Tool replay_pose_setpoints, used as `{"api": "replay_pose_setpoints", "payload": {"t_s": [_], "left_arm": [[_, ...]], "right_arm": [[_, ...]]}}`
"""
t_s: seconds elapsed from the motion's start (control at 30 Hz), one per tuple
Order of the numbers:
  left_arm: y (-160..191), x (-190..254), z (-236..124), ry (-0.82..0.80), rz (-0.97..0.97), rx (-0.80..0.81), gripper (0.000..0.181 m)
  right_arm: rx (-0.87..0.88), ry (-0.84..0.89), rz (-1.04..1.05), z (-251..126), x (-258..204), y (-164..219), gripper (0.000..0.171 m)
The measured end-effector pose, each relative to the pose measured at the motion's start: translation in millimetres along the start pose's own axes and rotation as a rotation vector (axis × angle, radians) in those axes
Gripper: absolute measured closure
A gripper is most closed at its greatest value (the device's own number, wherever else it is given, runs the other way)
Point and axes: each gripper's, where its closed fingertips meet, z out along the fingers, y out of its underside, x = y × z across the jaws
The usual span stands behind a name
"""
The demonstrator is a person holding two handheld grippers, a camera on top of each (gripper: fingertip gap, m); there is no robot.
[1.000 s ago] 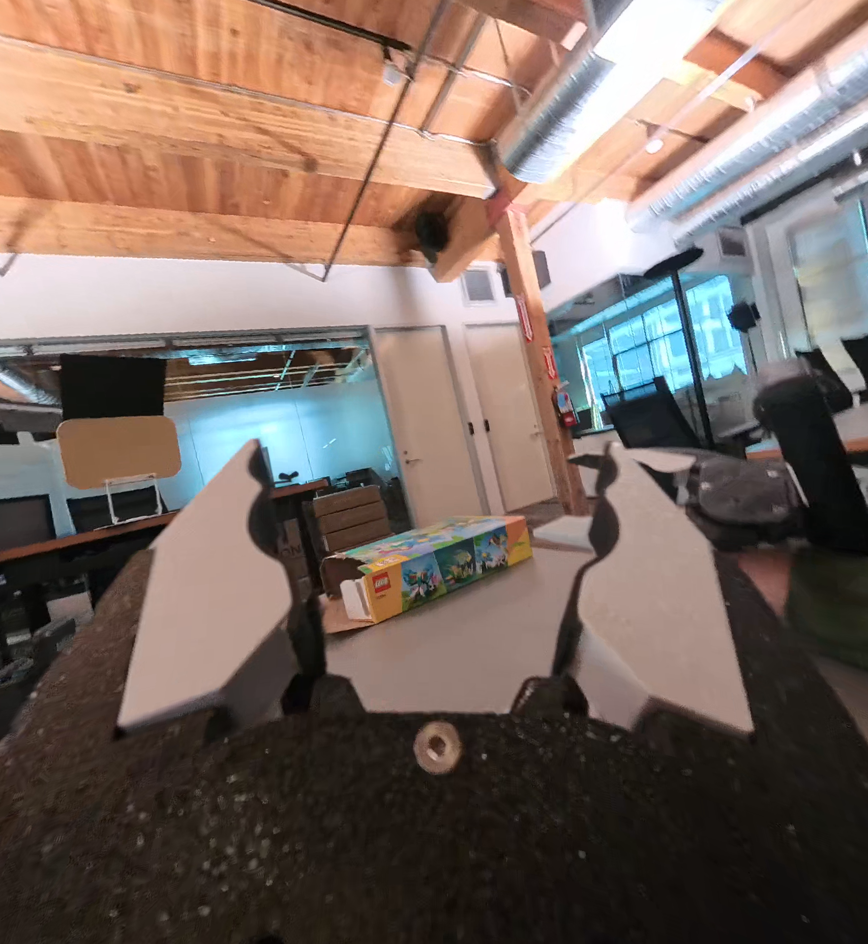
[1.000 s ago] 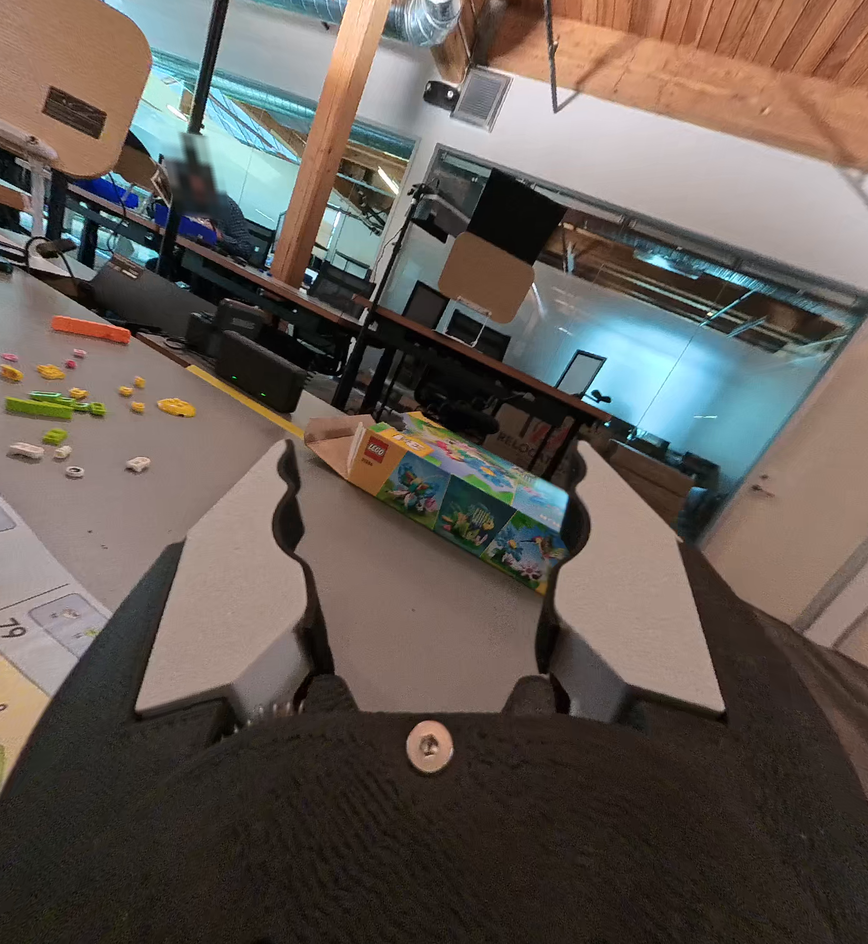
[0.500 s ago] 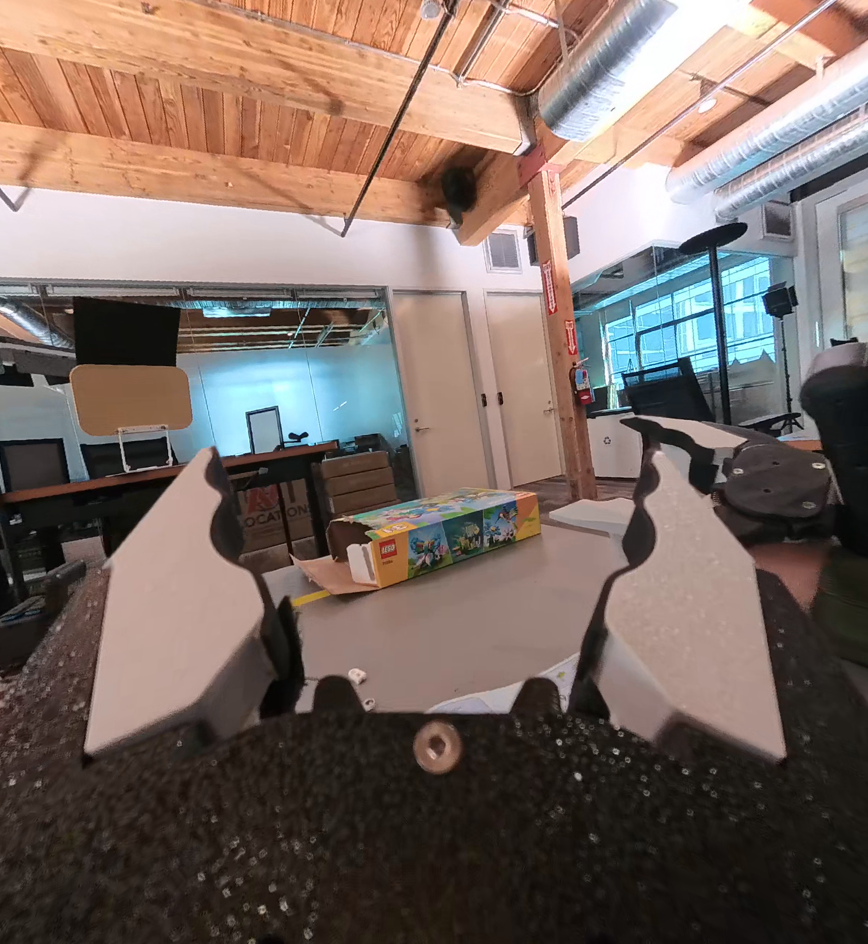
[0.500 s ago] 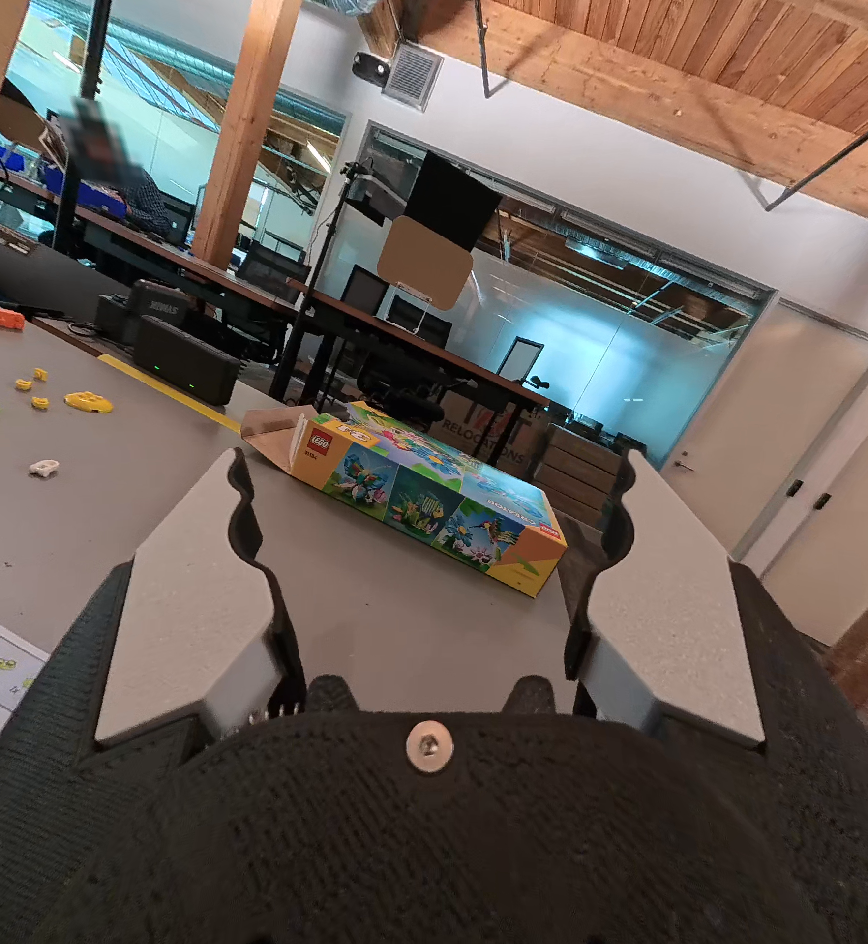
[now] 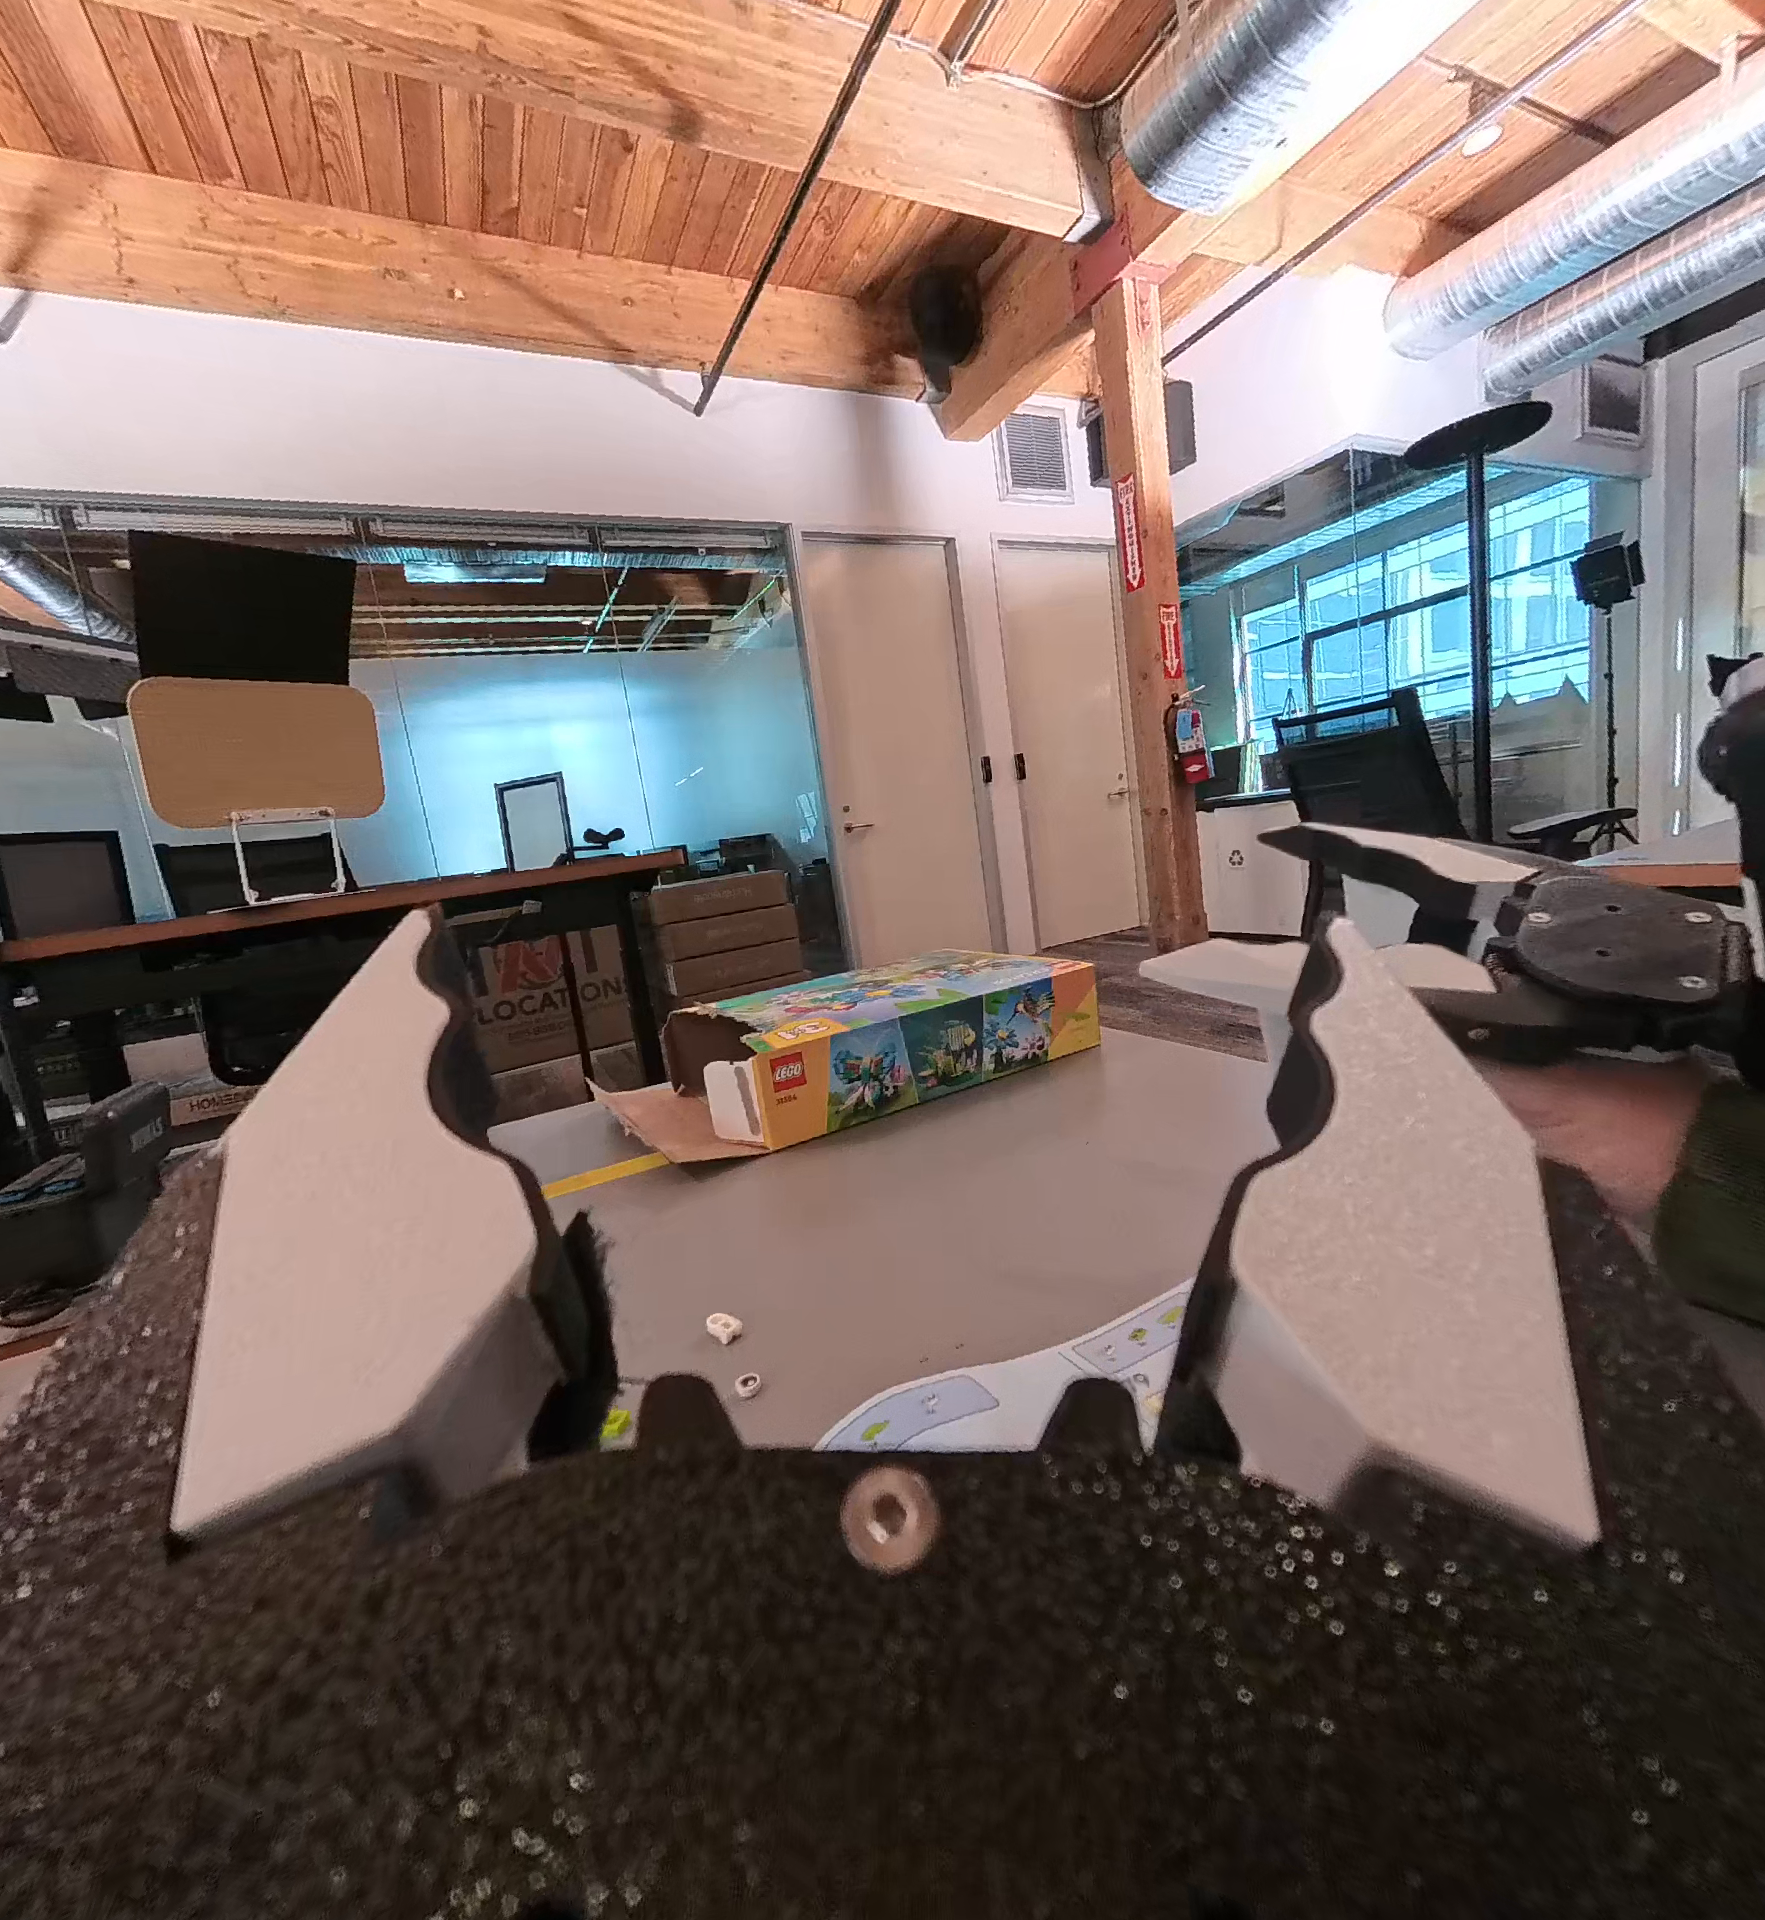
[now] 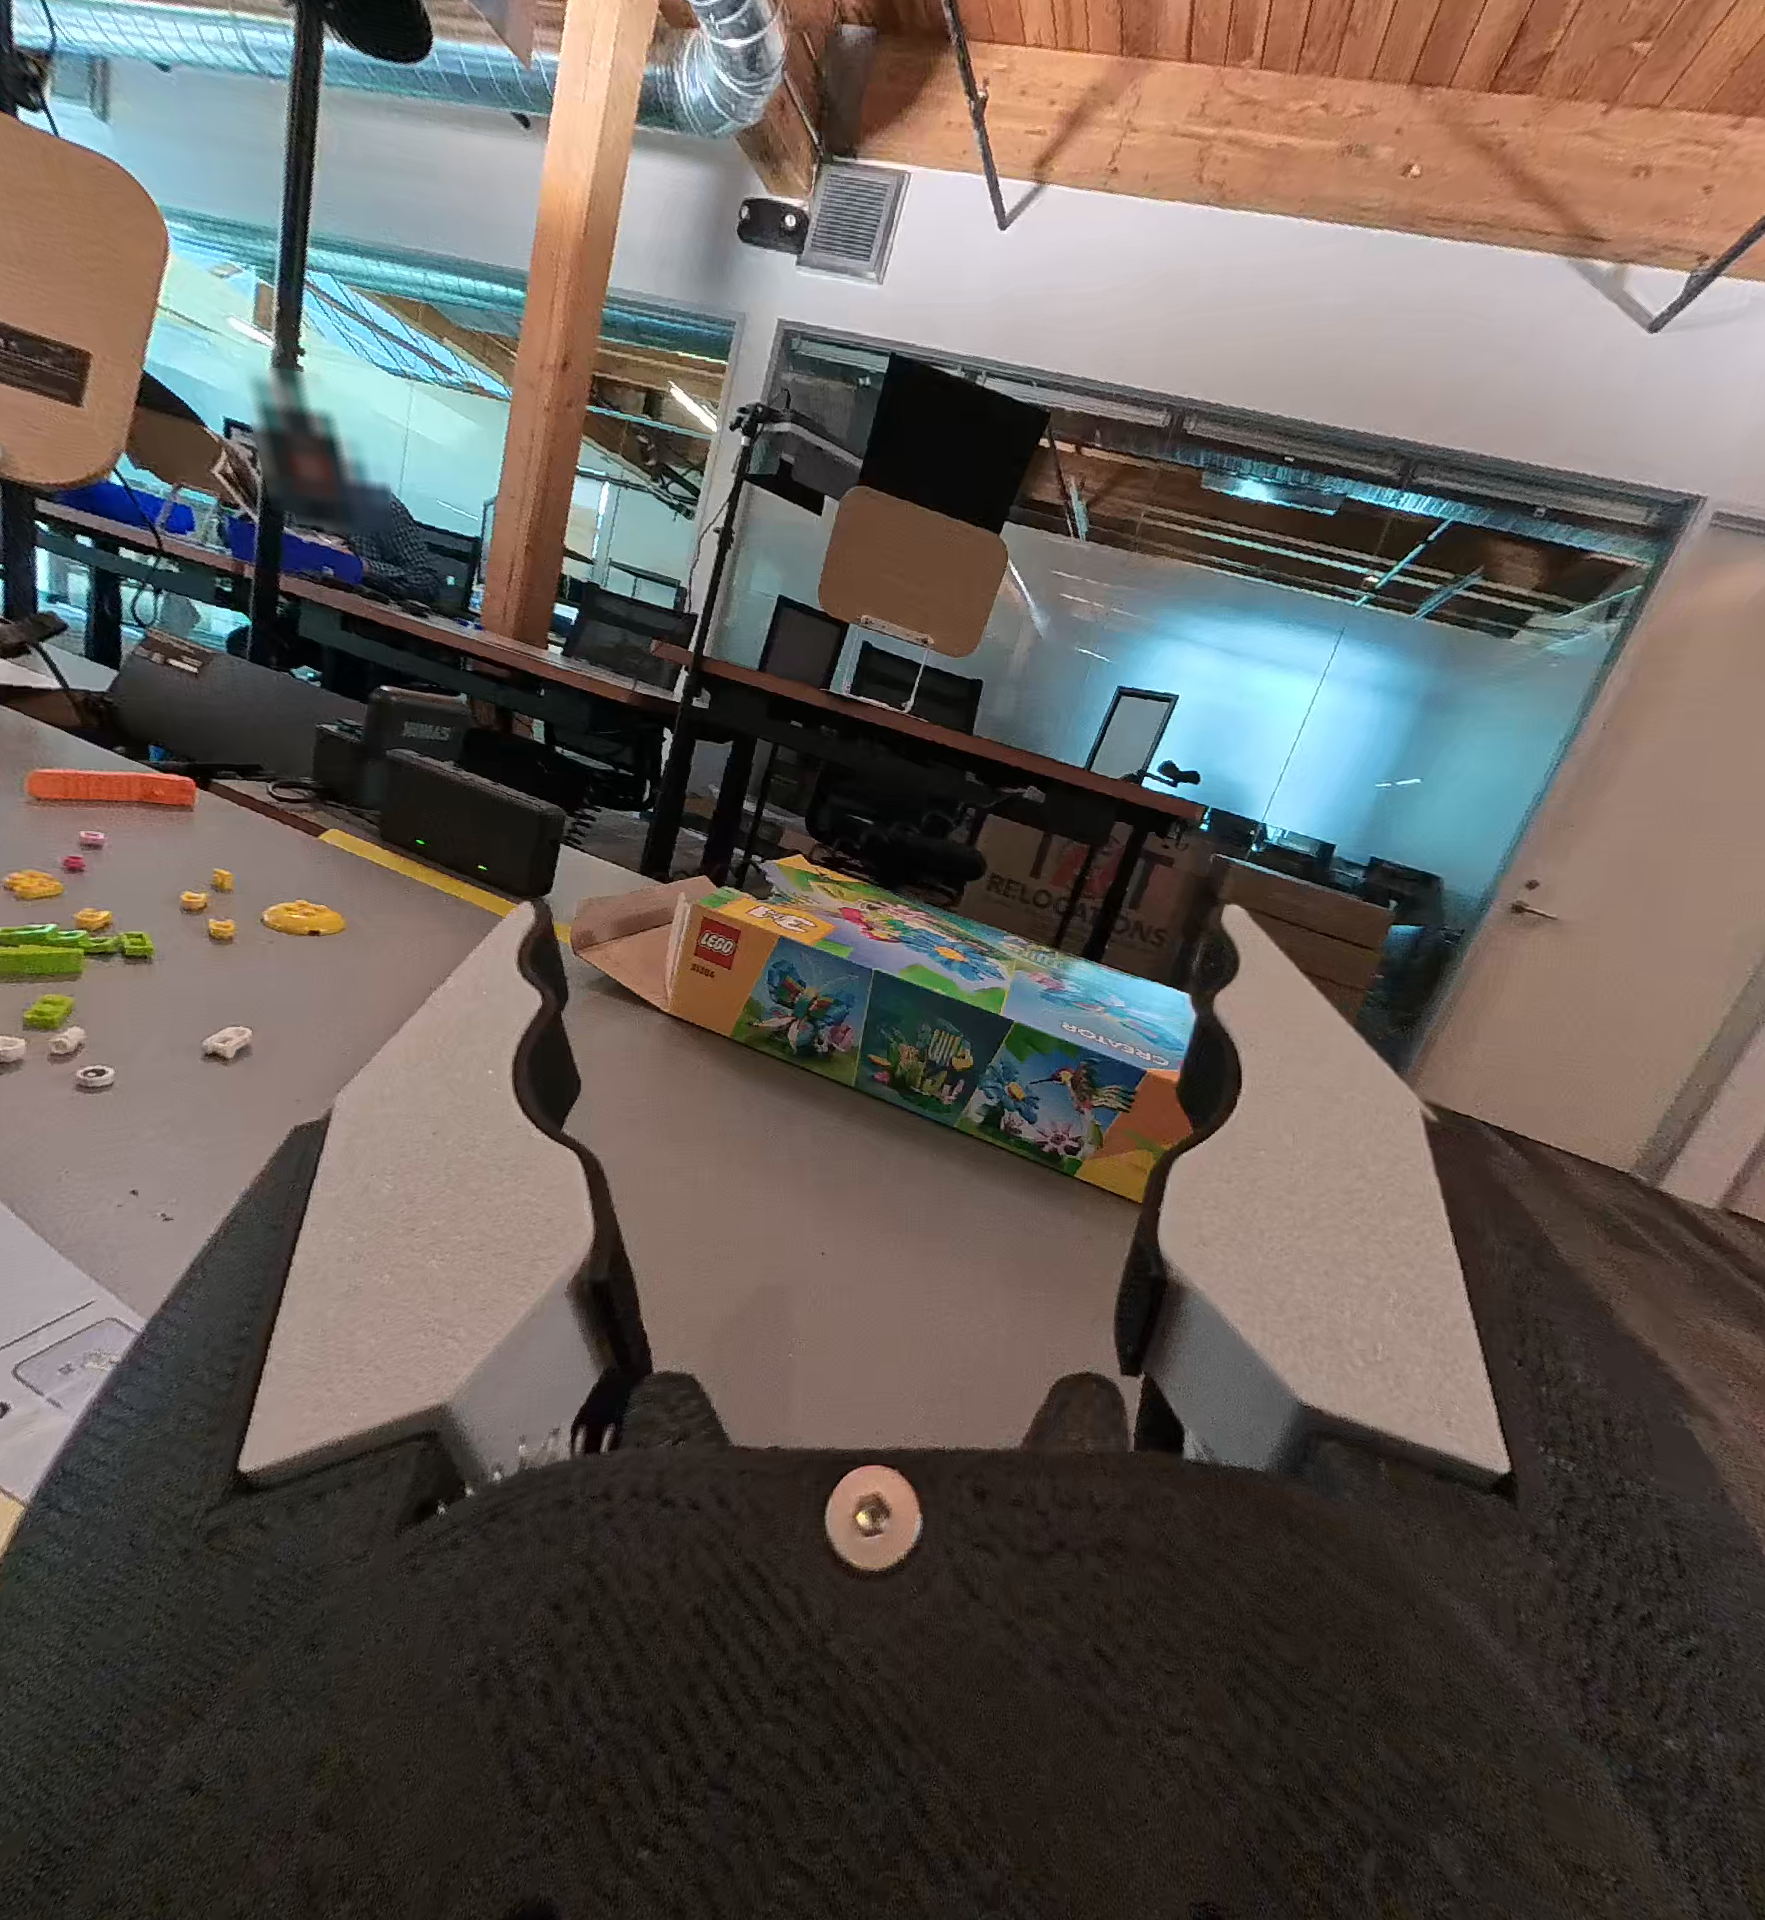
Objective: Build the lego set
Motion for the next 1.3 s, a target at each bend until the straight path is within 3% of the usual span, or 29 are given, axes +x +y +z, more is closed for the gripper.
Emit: {"api": "replay_pose_setpoints", "payload": {"t_s": [0.47, 0.57, 0.67, 0.9, 1.1, 1.3], "left_arm": [[7, 3, 1, 0.012, 0.014, -0.033, 0.038], [8, 4, 1, 0.02, 0.014, -0.037, 0.042], [10, 8, 1, 0.047, 0.012, -0.05, 0.063], [15, 24, 1, 0.127, 0.066, -0.068, 0.111], [12, 43, -4, 0.229, 0.118, -0.048, 0.17], [0, 37, -9, 0.284, 0.009, -0.114, 0.181]], "right_arm": [[-0.022, -0.051, 0.053, 1, -5, 5, 0.067], [-0.026, -0.082, 0.052, 0, -10, 5, 0.089], [-0.046, -0.108, 0.036, 0, -14, 7, 0.11], [-0.065, -0.132, 0.005, -1, -18, 11, 0.139], [-0.105, -0.131, -0.227, -4, -25, 16, 0.17], [-0.117, -0.16, -0.326, -5, -34, 19, 0.171]]}}
